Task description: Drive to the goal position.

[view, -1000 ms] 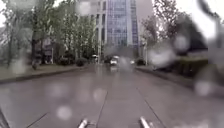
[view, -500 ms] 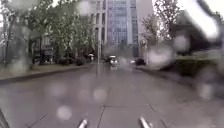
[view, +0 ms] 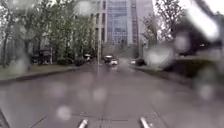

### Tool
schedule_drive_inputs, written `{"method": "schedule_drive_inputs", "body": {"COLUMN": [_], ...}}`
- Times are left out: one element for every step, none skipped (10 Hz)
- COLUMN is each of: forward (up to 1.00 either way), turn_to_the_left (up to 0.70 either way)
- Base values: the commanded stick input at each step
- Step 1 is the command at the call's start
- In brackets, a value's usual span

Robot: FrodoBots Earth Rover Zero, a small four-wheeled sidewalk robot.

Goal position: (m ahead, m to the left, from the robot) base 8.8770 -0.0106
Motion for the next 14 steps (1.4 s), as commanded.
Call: {"method": "schedule_drive_inputs", "body": {"forward": [0.7,0.7,0.7,0.7,0.7,0.7,0.7,0.7,0.7,0.7,0.7,0.7,0.7,0.7], "turn_to_the_left": [-0.1,-0.03,0.0,0.0,0.0,0.0,0.0,0.0,0.0,0.0,0.0,0.0,0.0,0.0]}}
